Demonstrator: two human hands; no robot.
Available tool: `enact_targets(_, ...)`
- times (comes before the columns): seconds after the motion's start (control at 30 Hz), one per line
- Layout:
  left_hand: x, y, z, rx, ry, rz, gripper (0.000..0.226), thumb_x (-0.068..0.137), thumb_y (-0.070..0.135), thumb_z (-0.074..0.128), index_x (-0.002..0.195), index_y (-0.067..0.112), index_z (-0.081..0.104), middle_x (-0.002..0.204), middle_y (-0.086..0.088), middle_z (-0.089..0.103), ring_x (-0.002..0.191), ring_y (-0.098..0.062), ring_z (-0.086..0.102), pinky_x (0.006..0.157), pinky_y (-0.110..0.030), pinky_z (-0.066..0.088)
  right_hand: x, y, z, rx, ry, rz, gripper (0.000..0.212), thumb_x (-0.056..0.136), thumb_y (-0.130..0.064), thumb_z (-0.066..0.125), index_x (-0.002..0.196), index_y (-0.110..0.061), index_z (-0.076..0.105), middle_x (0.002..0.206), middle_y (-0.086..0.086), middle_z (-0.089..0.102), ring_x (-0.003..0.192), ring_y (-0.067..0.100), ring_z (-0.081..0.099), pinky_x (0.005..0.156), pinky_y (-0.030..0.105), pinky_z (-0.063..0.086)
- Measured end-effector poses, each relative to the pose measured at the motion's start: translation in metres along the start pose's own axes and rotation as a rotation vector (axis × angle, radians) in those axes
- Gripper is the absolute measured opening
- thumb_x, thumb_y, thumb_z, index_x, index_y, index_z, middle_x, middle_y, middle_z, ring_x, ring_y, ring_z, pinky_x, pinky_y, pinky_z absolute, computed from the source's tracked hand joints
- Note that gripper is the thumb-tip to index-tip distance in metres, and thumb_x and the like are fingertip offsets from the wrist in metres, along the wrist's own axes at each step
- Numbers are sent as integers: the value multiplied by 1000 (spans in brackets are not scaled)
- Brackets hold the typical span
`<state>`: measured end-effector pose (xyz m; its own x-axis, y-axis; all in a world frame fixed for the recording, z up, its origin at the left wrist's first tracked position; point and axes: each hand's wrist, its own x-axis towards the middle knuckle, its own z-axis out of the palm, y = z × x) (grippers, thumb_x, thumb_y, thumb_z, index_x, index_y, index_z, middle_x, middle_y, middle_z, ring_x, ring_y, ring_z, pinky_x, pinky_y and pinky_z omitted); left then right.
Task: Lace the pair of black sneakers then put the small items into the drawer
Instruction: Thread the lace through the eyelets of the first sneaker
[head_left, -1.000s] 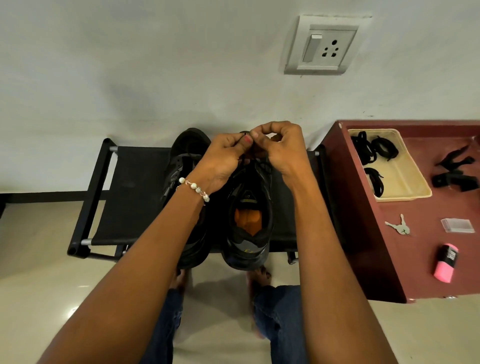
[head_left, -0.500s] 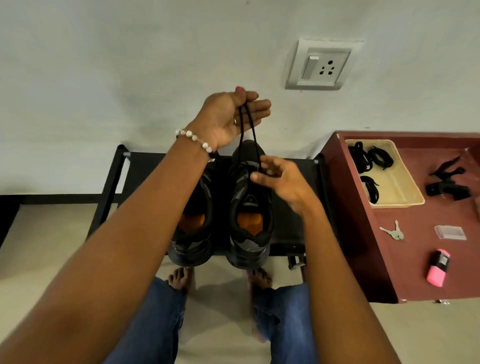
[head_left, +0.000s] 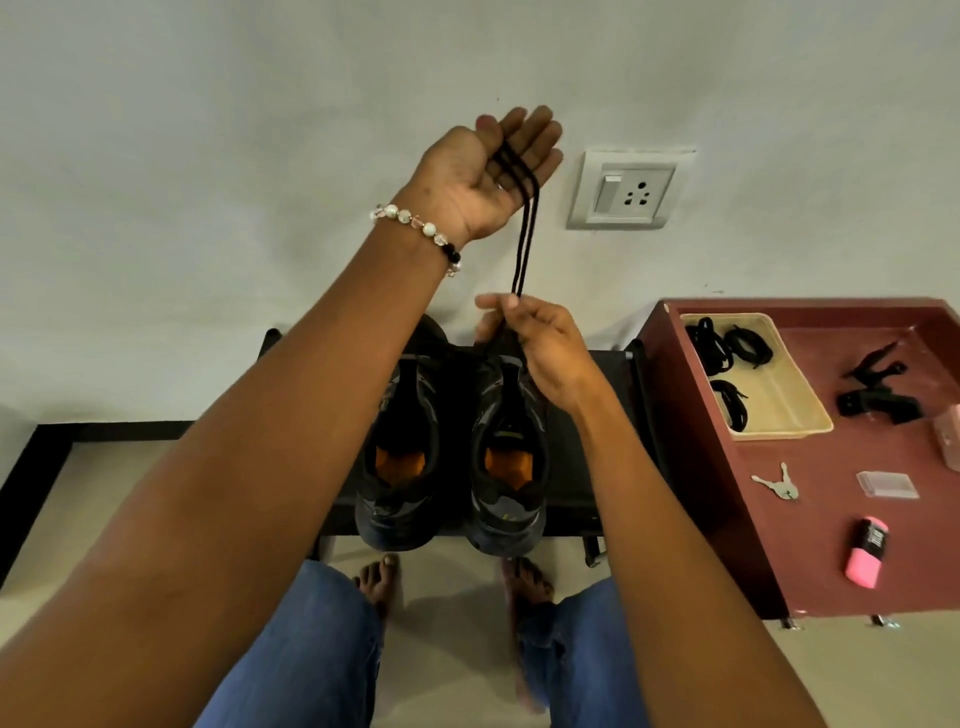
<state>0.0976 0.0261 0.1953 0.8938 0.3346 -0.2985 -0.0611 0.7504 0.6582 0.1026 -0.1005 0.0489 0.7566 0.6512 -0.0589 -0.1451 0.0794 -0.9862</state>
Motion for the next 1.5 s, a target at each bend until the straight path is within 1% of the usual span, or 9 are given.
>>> enact_targets(0.23, 34, 8, -67, -65, 251, 144, 36, 106, 17, 32, 83, 5, 58, 71, -13, 69, 62, -23, 66, 77, -36, 52, -18, 30, -32, -32, 150, 101, 26, 103, -6, 42, 94, -5, 66, 67, 0, 56, 67, 10, 58, 81, 27, 51)
enact_targets(0.37, 31, -29, -104, 741, 409, -9, 9, 93, 3, 55, 84, 2, 54, 86, -14, 56, 69, -22, 57, 71, -32, 45, -7, 17, -21, -61, 274, 101, 26, 102, -5, 44, 89, -6, 66, 71, 7, 64, 75, 23, 65, 83, 31, 55)
enact_targets(0.53, -19, -98, -113, 1582, 456, 95, 44, 84, 37, 71, 110, 4, 57, 122, -13, 51, 107, -31, 52, 80, -36, 44, 6, -6, -6, -74, 328, 139, 27, 102, -5, 45, 86, -7, 66, 77, 12, 68, 77, 23, 68, 67, 22, 54)
enact_targets(0.67, -36, -147, -119, 1370, 293, 34, 40, 68, 45, 83, 90, 15, 67, 94, -2, 65, 85, -18, 61, 79, -36, 53, 14, -28, 4, -77, 319, 115, 26, 102, -3, 44, 86, -4, 64, 77, 14, 67, 68, 20, 68, 57, 19, 52)
enact_targets(0.97, -40, -163, -127, 1341, 368, 95, 26, 78, 22, 79, 104, 18, 74, 95, -3, 73, 91, -19, 68, 76, -26, 51, 29, -120, 10, 127, 361, 46, 21, 102, -7, 45, 93, -2, 64, 77, 10, 71, 78, 27, 73, 81, 40, 60)
enact_targets(1.17, -20, -144, -120, 1367, 397, 120, 40, 79, 36, 77, 108, 10, 69, 105, -11, 69, 95, -25, 65, 87, -39, 54, 28, -156, 9, 234, 385, -42, 22, 102, -7, 47, 90, -2, 64, 73, 11, 71, 77, 29, 73, 79, 41, 60)
enact_targets(1.27, -3, -116, -102, 1306, 192, 377, 40, 93, 28, 63, 129, 14, 58, 119, -6, 65, 109, -18, 60, 98, -31, 46, 26, -147, 3, 321, 370, 21, 22, 103, -7, 46, 89, 0, 62, 71, 13, 71, 71, 29, 73, 76, 42, 60)
enact_targets(1.4, 5, -103, -82, 1048, -243, 143, 25, 102, 9, 42, 112, 1, 64, 102, -9, 69, 94, -16, 67, 91, -23, 51, 32, -134, -2, 495, 406, -7, 22, 103, -9, 45, 90, 1, 60, 74, 14, 71, 71, 29, 72, 76, 41, 58)
enact_targets(1.5, 10, -106, -84, 831, -227, 33, 27, 104, 10, 37, 92, 1, 59, 74, -10, 62, 69, -20, 64, 75, -30, 54, 34, -106, -17, 388, 582, 7, 21, 100, -17, 54, 85, -6, 62, 77, 9, 68, 72, 22, 66, 68, 30, 54)
